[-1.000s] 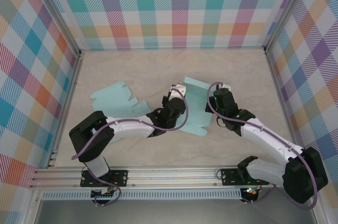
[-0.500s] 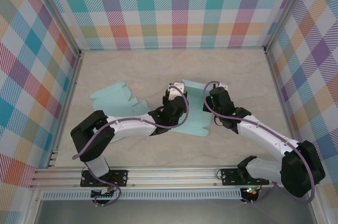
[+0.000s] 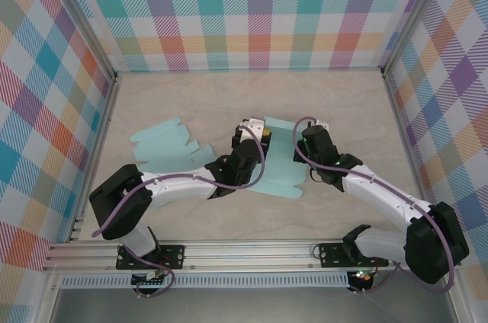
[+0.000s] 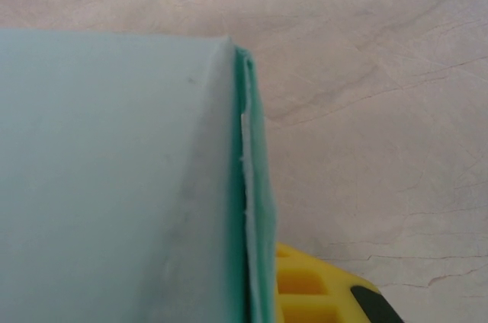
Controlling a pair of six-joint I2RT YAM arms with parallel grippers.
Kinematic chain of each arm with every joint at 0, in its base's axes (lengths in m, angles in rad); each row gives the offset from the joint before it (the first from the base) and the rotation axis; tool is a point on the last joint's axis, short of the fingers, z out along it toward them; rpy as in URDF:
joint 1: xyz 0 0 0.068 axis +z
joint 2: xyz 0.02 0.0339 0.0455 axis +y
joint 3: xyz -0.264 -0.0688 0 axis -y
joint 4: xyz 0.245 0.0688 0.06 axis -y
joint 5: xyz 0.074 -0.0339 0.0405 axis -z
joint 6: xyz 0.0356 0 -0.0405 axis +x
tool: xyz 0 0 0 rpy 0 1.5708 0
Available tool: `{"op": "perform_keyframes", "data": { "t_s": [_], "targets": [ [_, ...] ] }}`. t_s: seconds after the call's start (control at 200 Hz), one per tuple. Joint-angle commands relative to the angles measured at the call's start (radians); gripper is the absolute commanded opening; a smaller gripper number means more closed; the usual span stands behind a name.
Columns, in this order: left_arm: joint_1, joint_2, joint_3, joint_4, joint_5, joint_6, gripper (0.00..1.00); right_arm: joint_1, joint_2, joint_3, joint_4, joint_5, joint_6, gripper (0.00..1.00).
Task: Fold the paper box
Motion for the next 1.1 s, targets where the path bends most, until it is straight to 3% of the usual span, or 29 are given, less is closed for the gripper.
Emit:
{"op": "perform_keyframes", "data": {
  "t_s": [0.0,0.175,0.38,0.545,0.72,1.03,1.095],
  "targets": [
    [0.006,0.043,0.062,0.026,-0.049,0.057,0.48,0.005,-0.036,0.031,-0.015,-0.027,0.003,0.00],
    [0.007,0.073,0.107,0.005,-0.113,0.057,0.21,0.009,-0.049,0.027,-0.029,-0.030,-0.002,0.00],
    [0.000,0.052,0.156,-0.156,-0.126,-0.088,0.09,0.011,-0.030,0.039,-0.047,0.039,-0.003,0.00],
    [-0.012,0.016,0.166,-0.311,-0.266,-0.284,0.00,0.011,0.058,0.111,-0.150,0.150,0.052,0.00],
    [-0.012,-0.017,0.156,-0.425,-0.411,-0.483,0.00,0.015,0.155,0.150,-0.196,0.278,0.106,0.00],
    [-0.012,-0.025,0.148,-0.404,-0.345,-0.521,0.00,0.017,0.325,0.237,-0.210,0.399,0.147,0.00],
    [-0.011,-0.025,0.144,-0.390,-0.321,-0.509,0.12,0.017,0.344,0.255,-0.206,0.390,0.138,0.00]
  ]
}}
